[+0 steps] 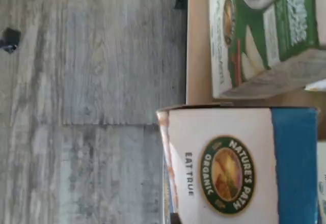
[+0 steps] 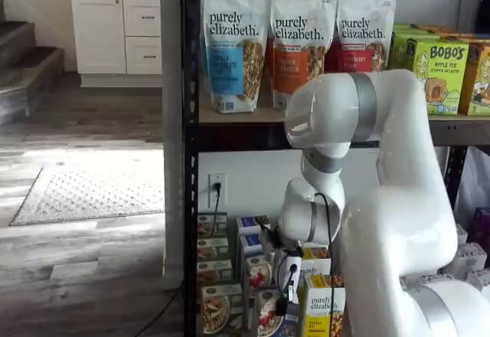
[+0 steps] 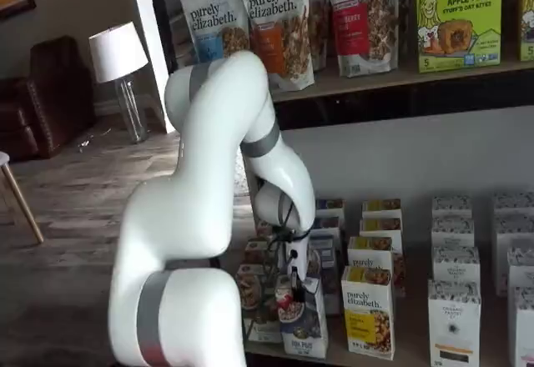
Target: Pick up the blue and white box that is on the bottom shelf, the second box from the left
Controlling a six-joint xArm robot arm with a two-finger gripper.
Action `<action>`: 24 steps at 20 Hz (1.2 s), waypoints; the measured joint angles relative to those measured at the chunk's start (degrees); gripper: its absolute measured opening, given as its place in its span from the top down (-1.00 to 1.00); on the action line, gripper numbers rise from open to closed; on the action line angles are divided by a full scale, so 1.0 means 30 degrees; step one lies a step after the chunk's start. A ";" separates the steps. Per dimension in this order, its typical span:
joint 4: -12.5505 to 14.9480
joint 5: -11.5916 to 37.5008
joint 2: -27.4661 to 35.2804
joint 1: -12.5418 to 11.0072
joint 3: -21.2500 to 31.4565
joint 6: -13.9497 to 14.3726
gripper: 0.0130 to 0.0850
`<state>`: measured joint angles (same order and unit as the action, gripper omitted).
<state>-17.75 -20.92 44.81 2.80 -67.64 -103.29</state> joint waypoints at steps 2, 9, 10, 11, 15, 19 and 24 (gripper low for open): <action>-0.0307 0.0272 -0.0816 0.0160 0.1132 -0.0167 0.11; -0.0997 0.1426 -0.4326 0.1033 0.5671 -0.0090 0.11; -0.1033 0.1578 -0.4900 0.1180 0.6363 0.0010 0.11; -0.1001 0.1797 -0.5511 0.1343 0.7091 0.0191 0.11; 0.0291 0.2337 -0.8004 0.1865 0.9681 0.1923 0.11; 0.1313 0.1306 -1.0489 0.2173 1.1208 0.3306 0.11; 0.3905 -0.1400 -1.4133 0.2400 1.2120 0.6117 0.11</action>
<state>-6.03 -25.12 2.41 10.00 -31.27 -84.93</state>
